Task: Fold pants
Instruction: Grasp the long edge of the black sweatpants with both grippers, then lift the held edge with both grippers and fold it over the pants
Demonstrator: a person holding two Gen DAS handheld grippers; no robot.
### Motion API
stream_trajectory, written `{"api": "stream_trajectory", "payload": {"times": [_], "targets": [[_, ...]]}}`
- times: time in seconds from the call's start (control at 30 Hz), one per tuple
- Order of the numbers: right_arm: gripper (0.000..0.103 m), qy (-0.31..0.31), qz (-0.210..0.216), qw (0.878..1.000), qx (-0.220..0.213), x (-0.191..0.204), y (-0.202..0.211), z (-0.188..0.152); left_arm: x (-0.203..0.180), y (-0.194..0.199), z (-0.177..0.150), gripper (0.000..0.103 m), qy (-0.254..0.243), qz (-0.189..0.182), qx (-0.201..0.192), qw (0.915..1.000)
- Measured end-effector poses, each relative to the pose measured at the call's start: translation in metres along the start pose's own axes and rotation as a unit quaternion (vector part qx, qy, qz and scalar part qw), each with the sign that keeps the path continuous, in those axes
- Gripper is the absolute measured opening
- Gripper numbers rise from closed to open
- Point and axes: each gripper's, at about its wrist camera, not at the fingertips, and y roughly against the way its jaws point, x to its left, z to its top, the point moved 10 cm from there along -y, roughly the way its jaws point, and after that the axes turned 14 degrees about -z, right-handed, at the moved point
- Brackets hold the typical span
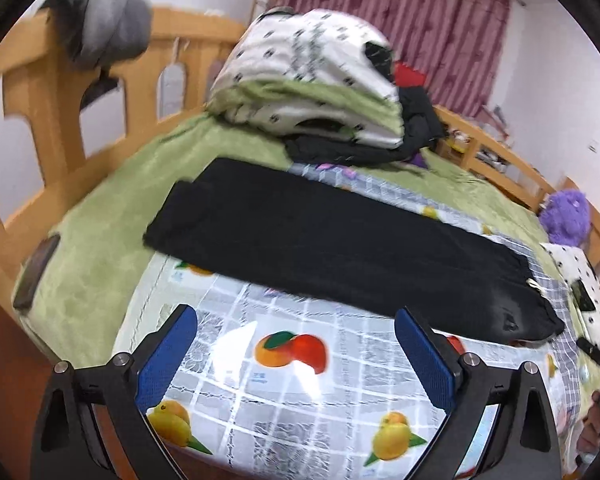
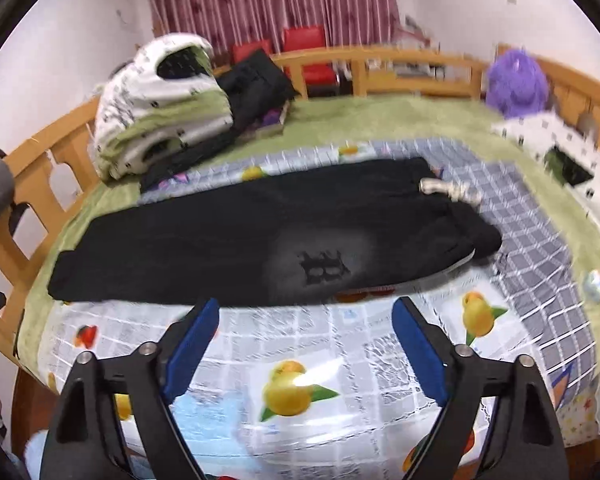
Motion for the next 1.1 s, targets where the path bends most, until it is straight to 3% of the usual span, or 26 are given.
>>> {"api": "stream_trajectory", "payload": {"times": [0.1,0.2,0.4,0.67,0.8,0.83,0.87,0.9,0.93,1.0,1.1], "targets": [[0.072,-0.009,-0.02,1.0,0.02,-0.017,-0.038,-0.013,0.023,-0.029,-0.007,0.089,0.021,0.014,0.015,0.9996],[0.062,-0.023,-0.034,0.999,0.029,-0.03,-0.069,-0.025,0.039,-0.056,-0.014,0.073,0.033,0.009,0.028,0.999],[0.062,-0.05,-0.022,0.997,0.051,-0.045,-0.123,-0.038,0.069,-0.104,-0.024,0.073,0.073,-0.003,0.036,0.9967],[0.063,-0.129,0.02,0.989,0.074,-0.052,-0.174,-0.026,0.088,-0.164,-0.02,0.069,0.125,-0.045,0.042,0.9902],[0.064,-0.127,0.029,0.988,0.081,-0.039,-0.193,-0.015,0.087,-0.185,-0.011,0.057,0.148,-0.054,0.036,0.9869],[0.064,-0.127,0.029,0.988,0.083,-0.037,-0.197,-0.013,0.089,-0.189,-0.009,0.05,0.157,-0.046,0.034,0.9859],[0.057,-0.126,0.026,0.988,0.086,-0.035,-0.202,-0.01,0.091,-0.192,-0.006,0.044,0.161,-0.038,0.035,0.9857],[0.037,-0.122,0.021,0.989,0.085,-0.034,-0.205,-0.008,0.095,-0.194,-0.005,0.028,0.164,-0.024,0.036,0.9855],[0.029,-0.113,0.02,0.99,0.086,-0.033,-0.207,-0.006,0.099,-0.196,-0.004,0.013,0.168,-0.008,0.039,0.985],[0.019,-0.104,0.022,0.991,0.08,-0.029,-0.206,-0.002,0.102,-0.197,-0.003,0.01,0.174,-0.009,0.045,0.9837],[0.017,-0.087,0.009,0.994,0.062,-0.025,-0.197,0.009,0.101,-0.188,0.004,0.008,0.172,-0.017,0.04,0.9841]]}}
